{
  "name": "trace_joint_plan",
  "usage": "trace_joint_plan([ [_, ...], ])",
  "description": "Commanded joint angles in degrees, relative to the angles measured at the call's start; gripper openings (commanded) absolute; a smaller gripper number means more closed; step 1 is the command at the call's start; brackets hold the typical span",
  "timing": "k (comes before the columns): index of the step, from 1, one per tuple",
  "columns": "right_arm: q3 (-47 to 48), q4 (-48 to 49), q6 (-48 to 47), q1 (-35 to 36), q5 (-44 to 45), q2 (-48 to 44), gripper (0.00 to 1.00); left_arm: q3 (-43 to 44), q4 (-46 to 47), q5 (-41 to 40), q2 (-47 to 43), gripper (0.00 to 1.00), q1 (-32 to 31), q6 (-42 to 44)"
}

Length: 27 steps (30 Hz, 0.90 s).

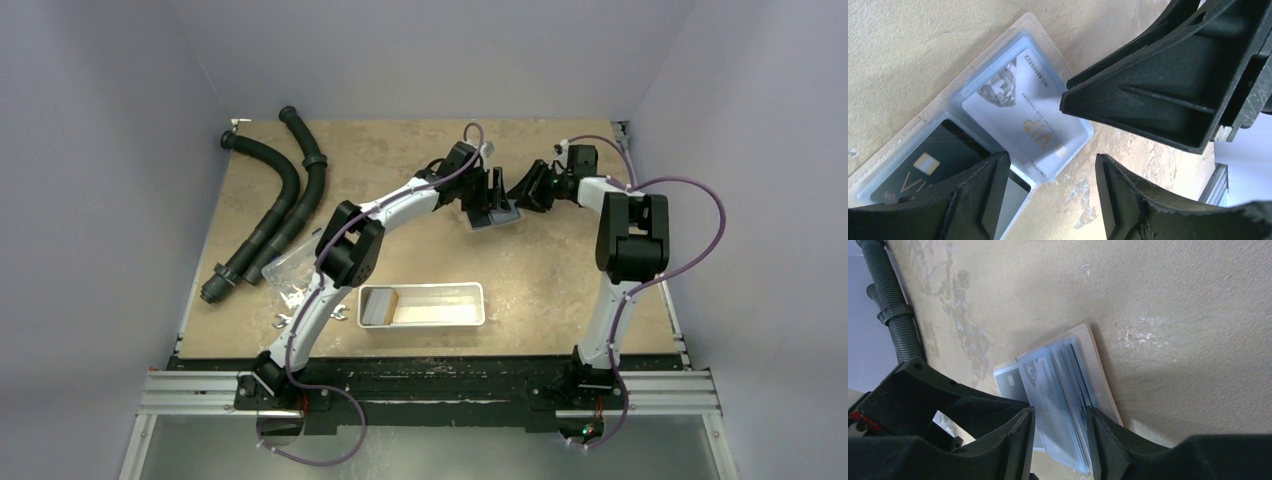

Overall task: Put the credit cards into the card holder
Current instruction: Turn over the card slot in the card holder.

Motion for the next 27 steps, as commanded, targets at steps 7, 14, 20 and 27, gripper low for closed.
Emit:
trace_joint_plan([
  [7,-0.9,-2.2,-2.5,0.9,1.9,-3.7,0.54,-3.3,-0.7,0.9,-7.4,0.65,0.8,-0.7],
  [14,-2.1,-2.2,-2.2,1.1,3.0,-6.8,0.54,-2.8,4.2,5.7,-3.2,0.60,0.7,-4.8],
  [20,-2.8,-0.5,-0.8,1.2,0.9,-6.6,0.53,-1.2,8.4,8.8,-2.0,0.62,0.4,-7.0],
  [27,-2.8,-2.4,-3.0,1.2,3.8,-8.2,0.55,-8.3,3.2,2.1,-11.6,0.65,1.4,1.4],
])
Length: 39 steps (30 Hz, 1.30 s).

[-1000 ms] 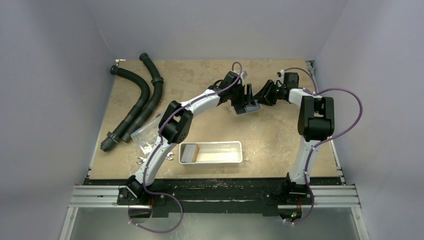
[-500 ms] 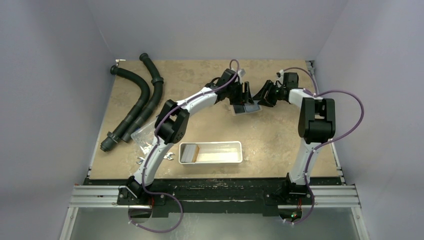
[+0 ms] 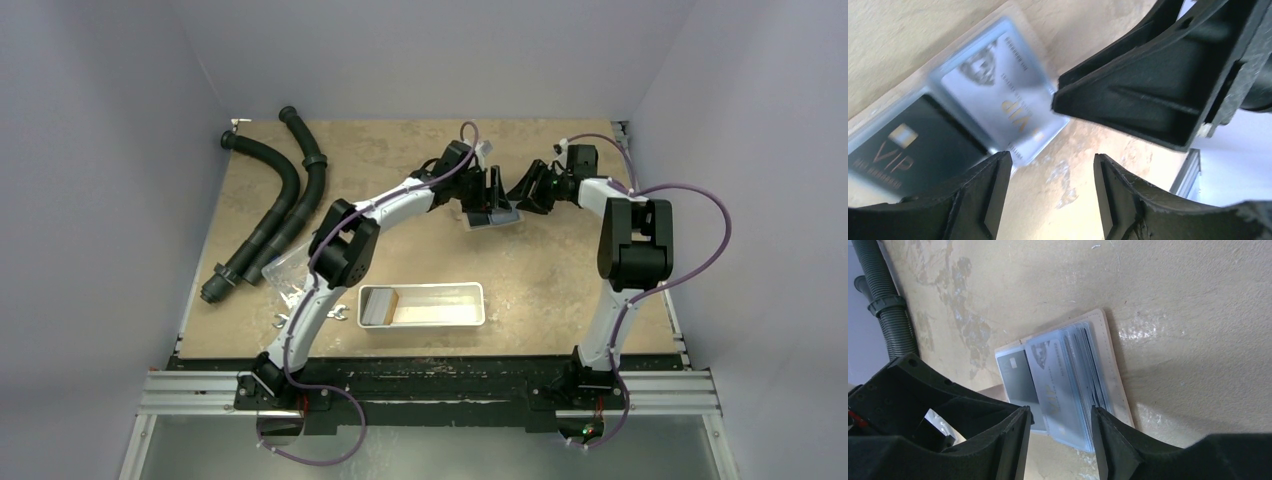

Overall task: Put the credit cards into the card holder
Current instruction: Turn over the card slot in the card holder.

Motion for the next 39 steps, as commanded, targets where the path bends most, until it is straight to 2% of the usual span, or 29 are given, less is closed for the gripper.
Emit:
trace_joint_plan([
  [1,-0.4,-0.6,-1.8,0.2,1.8,-3.9,0.55,-4.9,-1.6,-3.9,-9.5,0.66,0.9,5.9],
  [7,-0.3,-0.7,-2.1,0.2,2.1,-3.4,0.57,-6.2,-4.2,-5.6,-9.5,0.66,1.1,7.2],
  [13,-0.3,-0.9,-2.5,0.5,2.0,-3.6,0.62,-1.0,-3.7,-3.0,-2.9,0.66,0.9,4.4],
  [23,-0.1,0.0,-2.0,0.7,0.1,-3.1,0.61,6.2,1.6,3.6,3.6,0.64,-0.8,-1.7],
  [29,-0.8,0.6,-1.7,1.4,-0.7,-3.6,0.61,3.5,3.4,2.8,-0.3,0.65,-1.1,0.6],
  [34,0.1,-0.8,-2.4,1.3,1.1,-4.3,0.61,2.1,-2.7,-0.5,-3.1,0.66,-0.2,4.1],
  [39,0.9,-3.0,-4.2,1.3,5.4,-5.1,0.63,-2.2,-4.7,-3.4,-7.3,0.65,0.9,6.2],
])
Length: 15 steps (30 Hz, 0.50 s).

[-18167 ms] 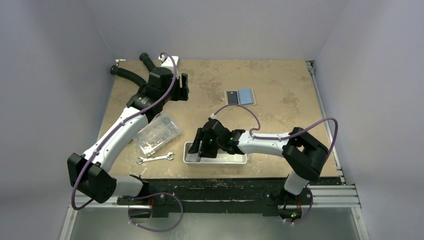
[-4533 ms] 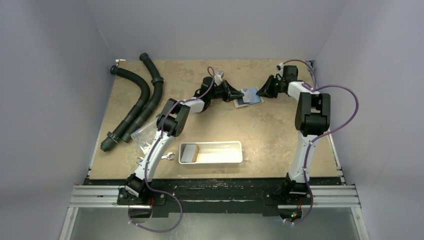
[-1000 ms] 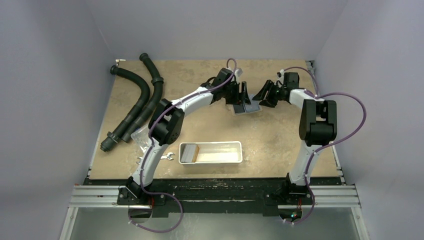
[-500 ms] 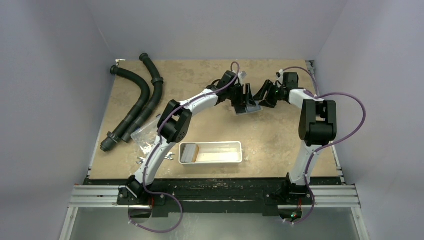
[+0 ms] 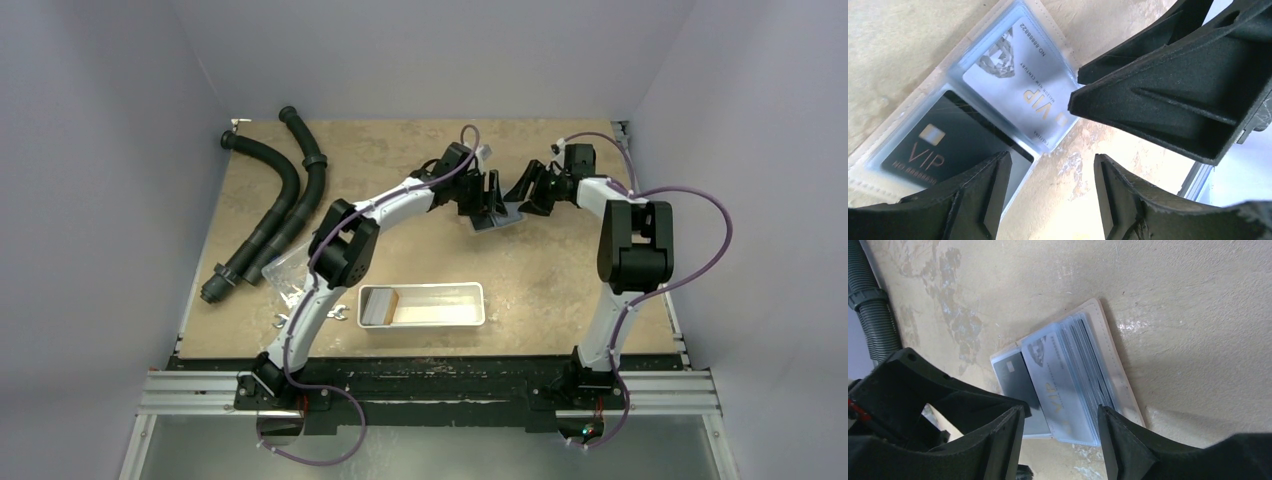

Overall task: Put the credit cards into the card holder
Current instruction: Turn over the card slot in the card holder.

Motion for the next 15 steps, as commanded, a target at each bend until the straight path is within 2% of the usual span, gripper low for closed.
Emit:
trace_joint_plan([
  [1,1.3,-1.2,-2.2,0.4,3.0,-4.0,0.63,-1.8,-1.5,-2.6,-7.9,0.65,1.0,3.5],
  [4,1.9,-1.3,-2.3,0.4,2.3,-3.6,0.64,-2.0,-0.3,-1.1,-8.4,0.57,0.9,2.9],
  [7,1.8,-0.6,-1.6,0.3,0.6,-3.5,0.63,-1.8,2.2,1.4,-7.0,0.38,0.9,1.1],
  [9,1.8,-0.3,-1.3,0.3,0.3,-3.6,0.63,-0.3,1.9,2.4,-5.0,0.29,0.9,0.4],
  [11,2.0,-0.4,-1.2,0.2,-0.1,-3.4,0.62,0.1,2.5,2.3,-3.7,0.23,0.9,0.1],
  [15,2.1,0.0,-1.1,0.2,-1.9,-2.7,0.54,1.6,2.1,2.1,-0.7,0.15,1.1,0.1],
])
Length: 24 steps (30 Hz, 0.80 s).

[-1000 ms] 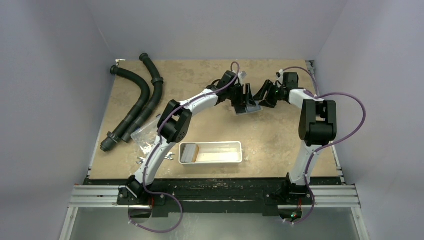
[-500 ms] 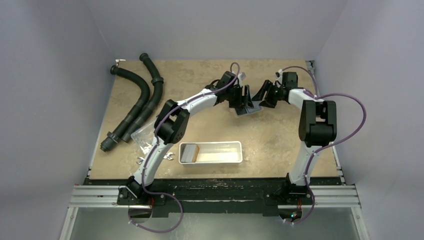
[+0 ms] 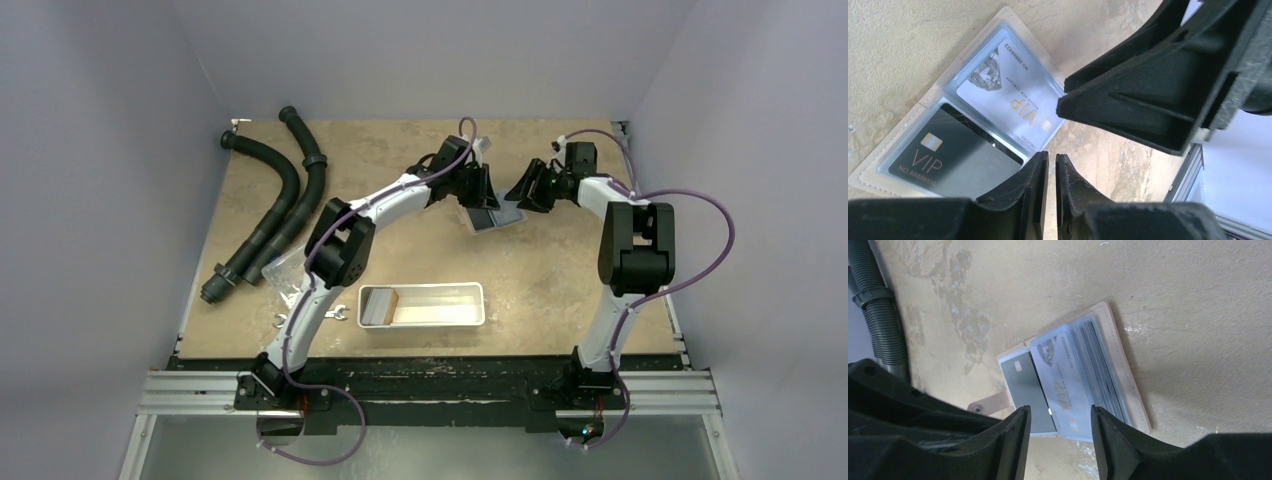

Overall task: Put the credit cards into the card holder
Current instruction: Turn over the card slot in the card holder.

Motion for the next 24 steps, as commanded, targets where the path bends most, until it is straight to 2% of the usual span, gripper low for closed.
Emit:
trace_joint_plan([
  [1,1.8,0.5,-0.2,0.0,-3.0,-1.0,0.52,3.0,1.6,1.1,3.3,0.14,0.4,-0.6],
  [11,2.1,-0.4,-1.5,0.0,-0.5,-0.1,0.52,-0.5,3.6,0.3,5.5,0.11,2.0,-0.6],
  [17,2.4,-1.7,-2.2,0.0,2.2,0.2,0.59,-1.9,4.6,0.7,5.9,0.11,2.3,-1.1],
  [24,2.5,-1.3,-2.3,0.9,0.5,1.0,0.57,-1.7,4.8,1.1,6.4,0.11,2.3,-1.2],
])
